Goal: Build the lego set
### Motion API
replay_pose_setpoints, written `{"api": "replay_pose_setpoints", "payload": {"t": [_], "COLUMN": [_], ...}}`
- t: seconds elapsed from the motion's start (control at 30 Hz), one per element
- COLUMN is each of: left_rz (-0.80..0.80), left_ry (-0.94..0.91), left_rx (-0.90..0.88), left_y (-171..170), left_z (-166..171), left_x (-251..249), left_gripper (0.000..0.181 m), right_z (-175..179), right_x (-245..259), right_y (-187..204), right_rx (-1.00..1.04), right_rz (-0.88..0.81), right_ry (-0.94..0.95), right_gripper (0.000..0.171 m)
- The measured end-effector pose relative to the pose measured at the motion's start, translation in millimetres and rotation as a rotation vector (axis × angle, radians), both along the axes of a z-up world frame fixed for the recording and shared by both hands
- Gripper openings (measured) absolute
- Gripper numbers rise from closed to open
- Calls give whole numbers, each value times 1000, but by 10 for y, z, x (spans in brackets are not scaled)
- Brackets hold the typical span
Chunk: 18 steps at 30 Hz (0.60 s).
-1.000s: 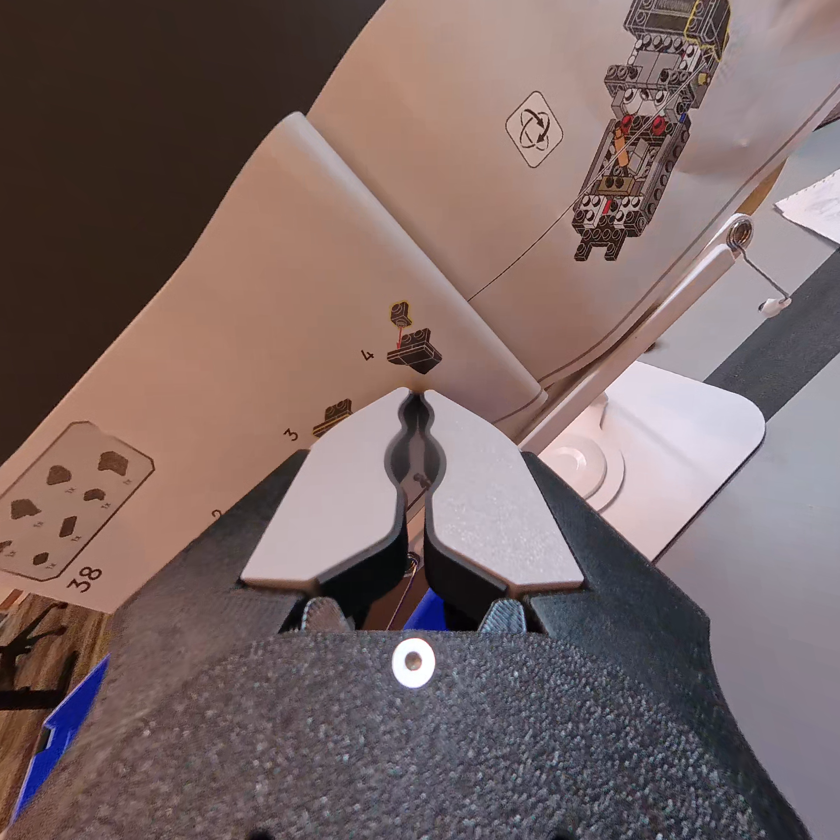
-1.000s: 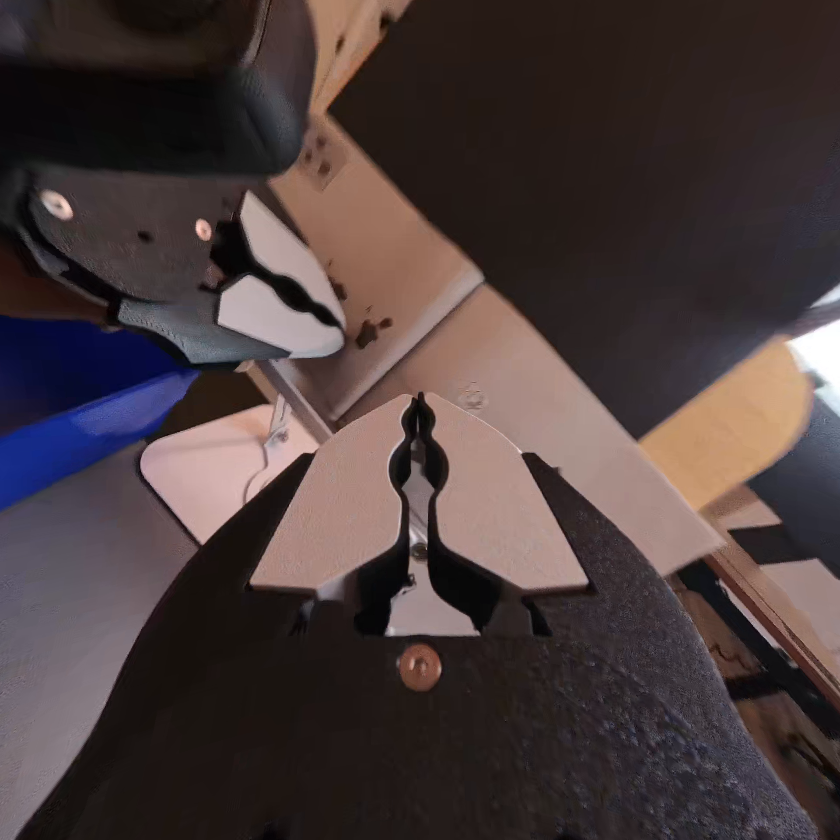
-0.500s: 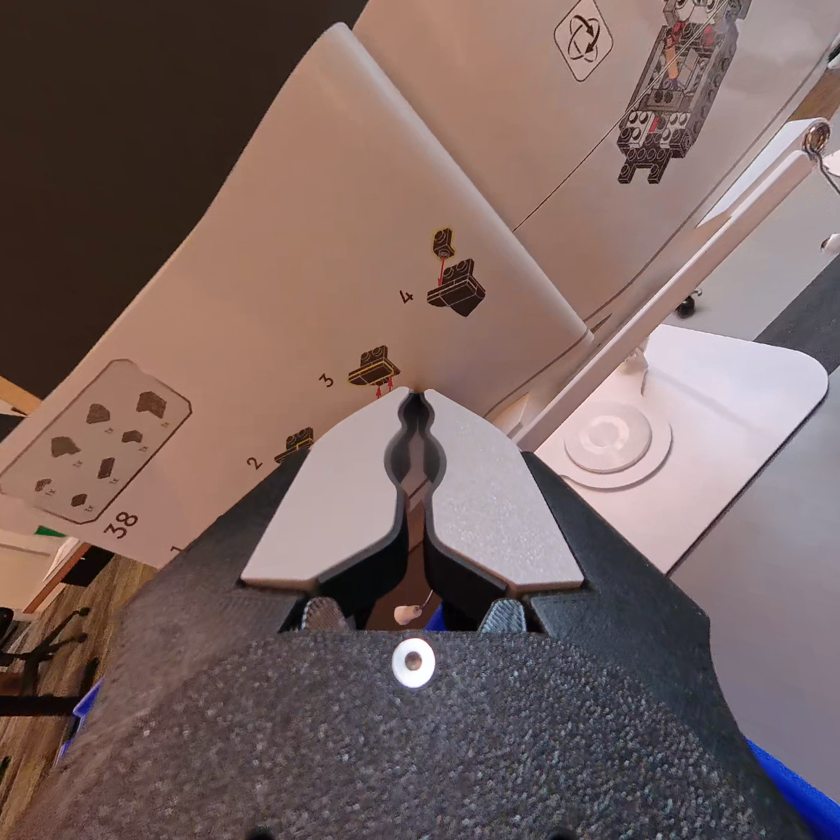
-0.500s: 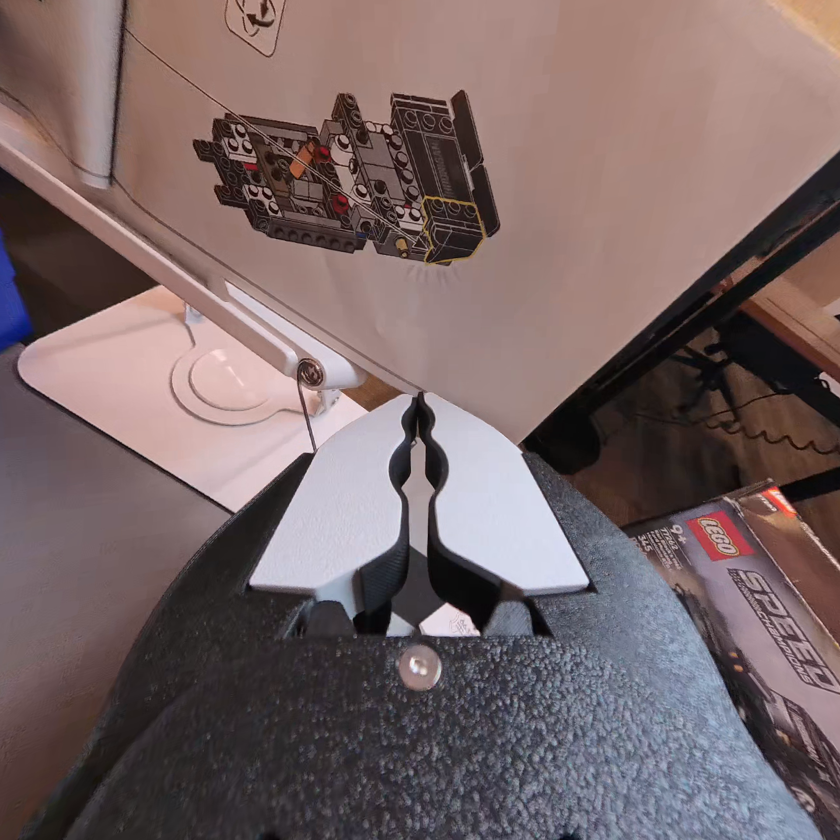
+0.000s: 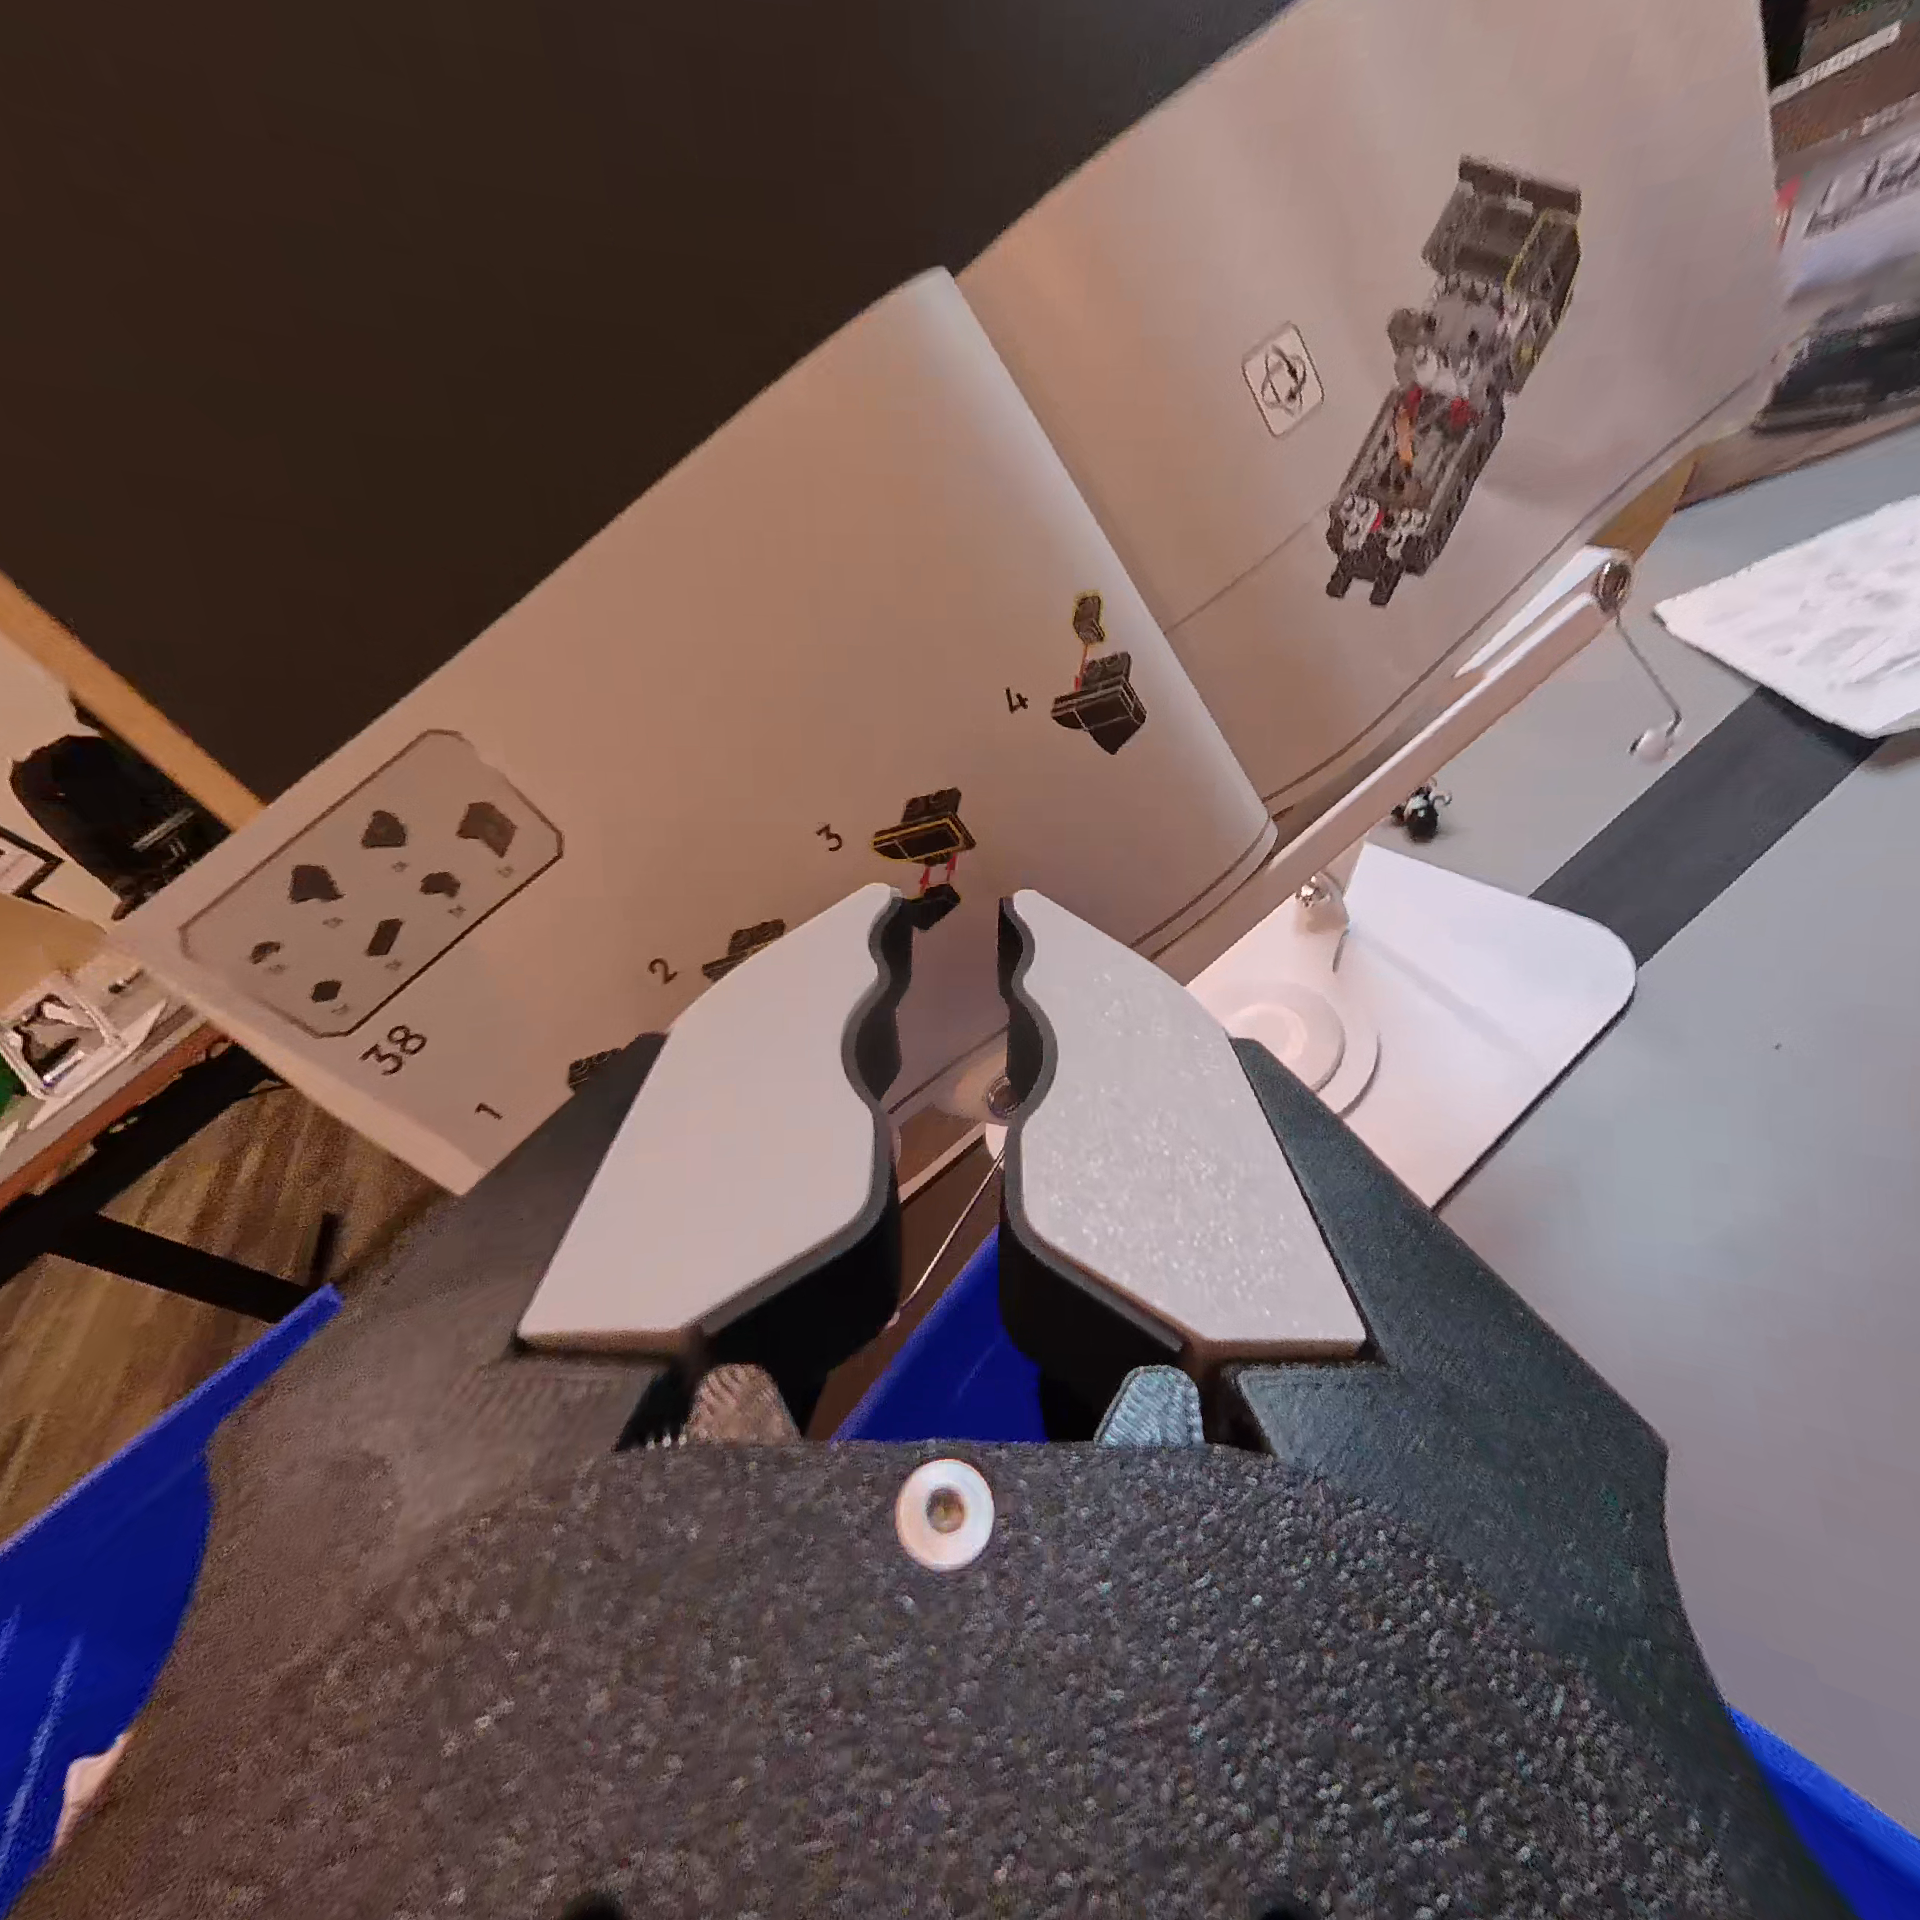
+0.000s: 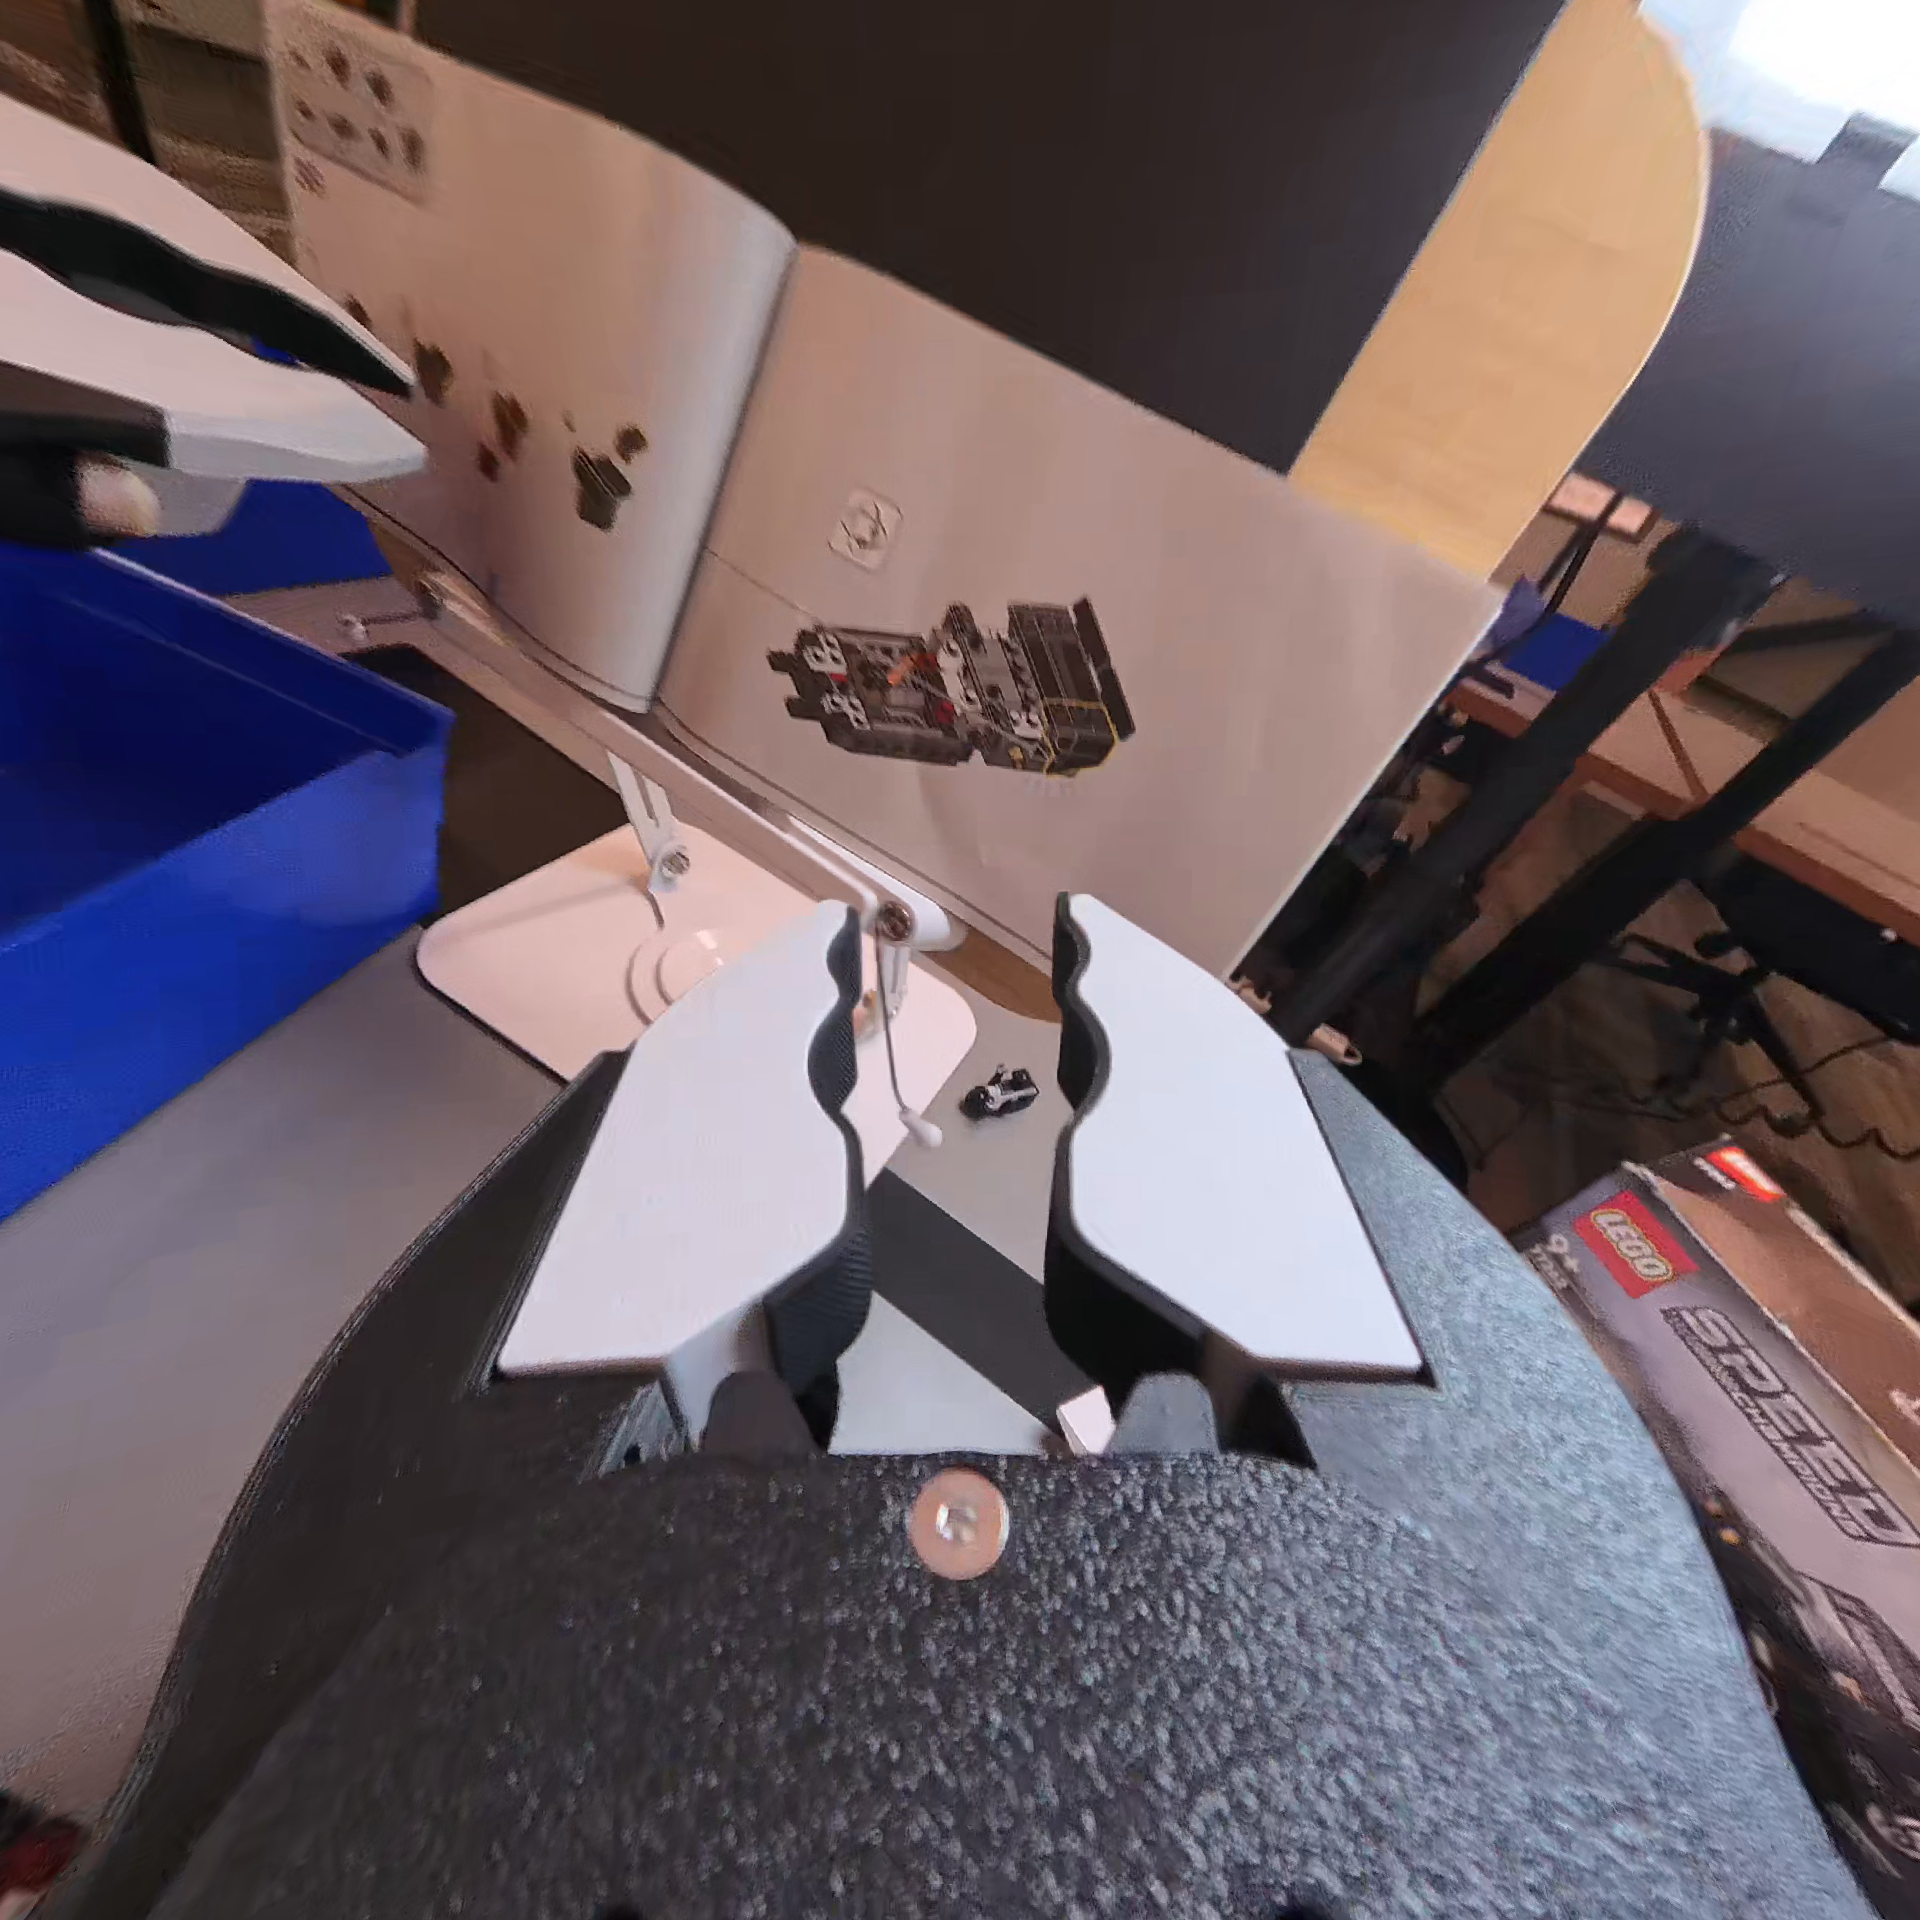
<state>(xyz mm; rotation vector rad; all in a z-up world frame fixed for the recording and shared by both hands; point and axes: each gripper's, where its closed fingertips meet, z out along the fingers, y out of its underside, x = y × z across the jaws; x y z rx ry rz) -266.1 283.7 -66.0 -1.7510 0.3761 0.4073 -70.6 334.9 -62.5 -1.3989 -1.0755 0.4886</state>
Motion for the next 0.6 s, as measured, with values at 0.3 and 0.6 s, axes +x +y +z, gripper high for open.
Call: {"api": "replay_pose_setpoints", "payload": {"t": [0.3, 0.6], "left_rz": [-60, -316], "left_ry": [-210, -181], "left_rx": [220, 468], "left_y": [-589, -1565], "left_z": [572, 830], "left_x": [253, 1219], "left_gripper": [0, 0], "right_z": [506, 731], "right_x": [177, 241], "right_y": [-713, -1161], "right_rx": [64, 362], "right_rz": [159, 145], "right_ry": [154, 108], "right_gripper": [0, 0]}}
